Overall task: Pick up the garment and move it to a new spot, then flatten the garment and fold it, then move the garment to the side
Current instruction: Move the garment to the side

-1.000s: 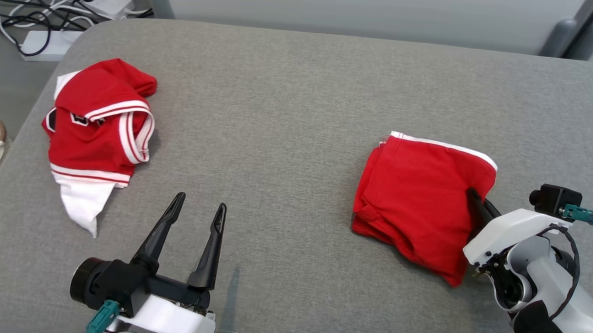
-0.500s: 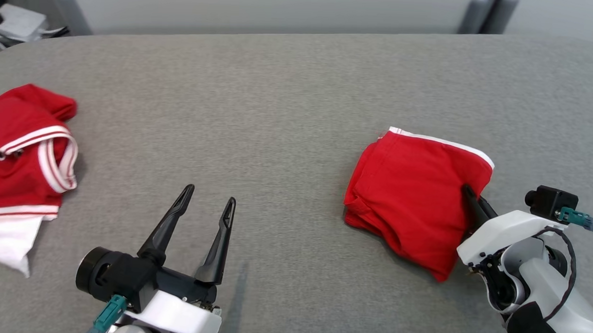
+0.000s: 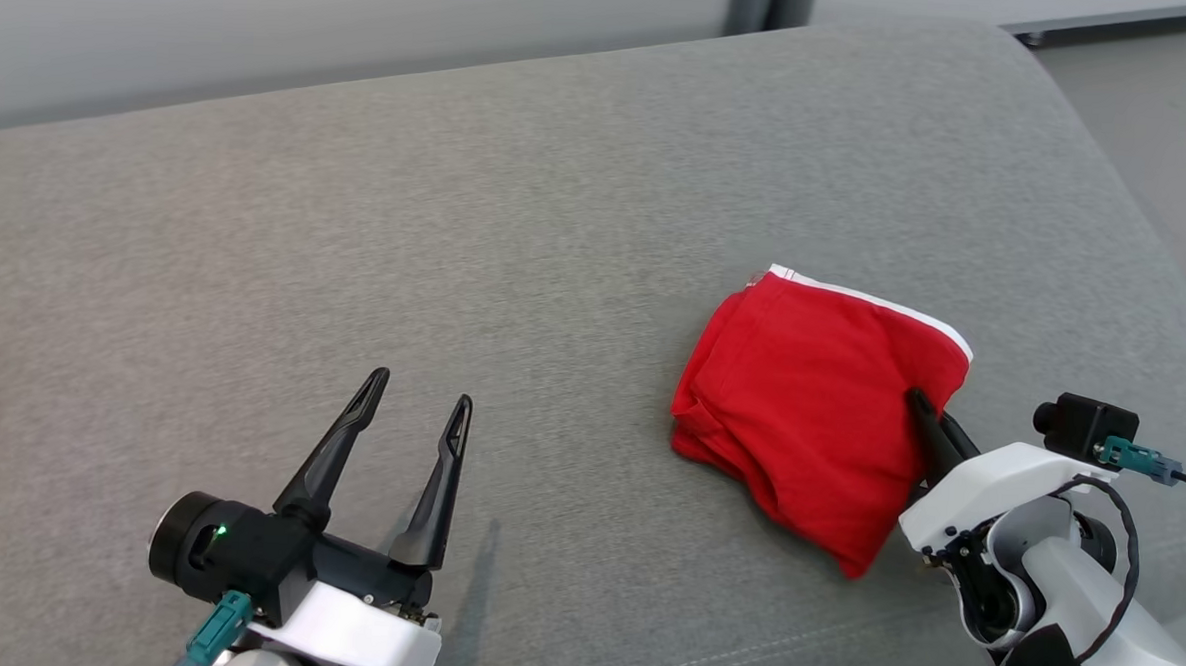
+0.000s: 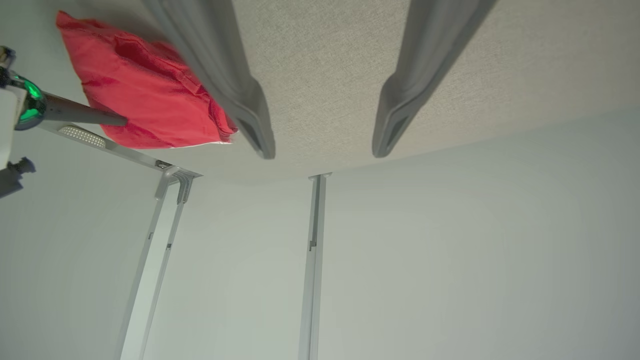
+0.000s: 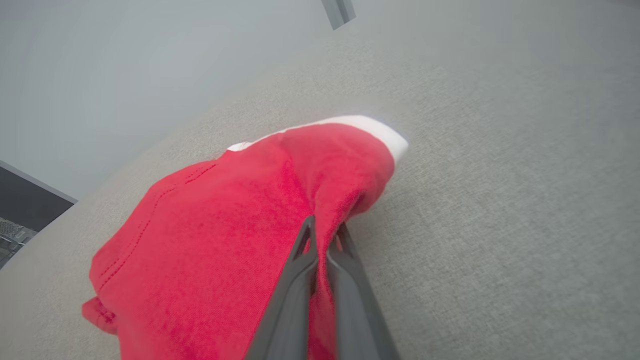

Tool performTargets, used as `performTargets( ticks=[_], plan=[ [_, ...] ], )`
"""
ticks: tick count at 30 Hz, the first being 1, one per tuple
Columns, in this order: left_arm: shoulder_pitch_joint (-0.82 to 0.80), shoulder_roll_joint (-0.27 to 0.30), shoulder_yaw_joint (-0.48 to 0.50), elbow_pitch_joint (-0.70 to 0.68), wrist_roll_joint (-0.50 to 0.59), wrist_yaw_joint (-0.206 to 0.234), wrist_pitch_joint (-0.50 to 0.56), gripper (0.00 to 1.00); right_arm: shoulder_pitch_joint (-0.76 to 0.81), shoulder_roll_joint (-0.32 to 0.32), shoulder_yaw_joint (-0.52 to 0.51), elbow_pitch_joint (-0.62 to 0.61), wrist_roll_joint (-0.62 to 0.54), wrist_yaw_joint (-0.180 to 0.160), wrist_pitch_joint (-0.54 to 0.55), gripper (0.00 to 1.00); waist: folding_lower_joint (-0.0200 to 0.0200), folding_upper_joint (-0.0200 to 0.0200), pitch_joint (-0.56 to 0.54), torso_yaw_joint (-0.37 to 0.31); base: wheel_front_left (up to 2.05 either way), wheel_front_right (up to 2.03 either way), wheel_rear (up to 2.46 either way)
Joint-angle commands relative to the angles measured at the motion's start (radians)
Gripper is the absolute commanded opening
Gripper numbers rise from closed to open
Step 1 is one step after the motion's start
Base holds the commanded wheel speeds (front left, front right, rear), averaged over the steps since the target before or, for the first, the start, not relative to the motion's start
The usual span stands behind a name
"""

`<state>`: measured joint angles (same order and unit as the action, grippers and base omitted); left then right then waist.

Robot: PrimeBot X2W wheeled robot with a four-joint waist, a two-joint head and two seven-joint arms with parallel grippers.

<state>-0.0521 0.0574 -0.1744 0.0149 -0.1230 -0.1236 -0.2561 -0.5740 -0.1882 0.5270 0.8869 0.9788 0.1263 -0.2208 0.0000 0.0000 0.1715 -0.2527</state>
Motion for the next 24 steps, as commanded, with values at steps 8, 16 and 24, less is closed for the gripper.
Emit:
performTargets(
  ticks=[8,16,24],
  plan=[
    [-0.038,0.016,0.025,-0.031,0.012,-0.007,-0.006,1.0,0.011,0.007,0.038,-0.019,0.014,0.004,-0.025,0.0,0.0,0.0,0.005,-0.122,0.0,0.0,0.0],
    [-0.055,0.033,0.006,-0.043,0.008,-0.007,-0.006,1.0,-0.065,-0.029,0.071,0.005,-0.038,0.004,-0.032,0.0,0.0,0.0,0.048,-0.112,0.0,0.0,0.0],
    [-0.077,0.079,0.004,-0.061,-0.004,-0.007,-0.006,1.0,-0.292,-0.067,0.116,0.06,-0.15,0.004,-0.024,0.0,0.0,0.0,0.134,-0.039,0.0,0.0,0.0]
  ],
)
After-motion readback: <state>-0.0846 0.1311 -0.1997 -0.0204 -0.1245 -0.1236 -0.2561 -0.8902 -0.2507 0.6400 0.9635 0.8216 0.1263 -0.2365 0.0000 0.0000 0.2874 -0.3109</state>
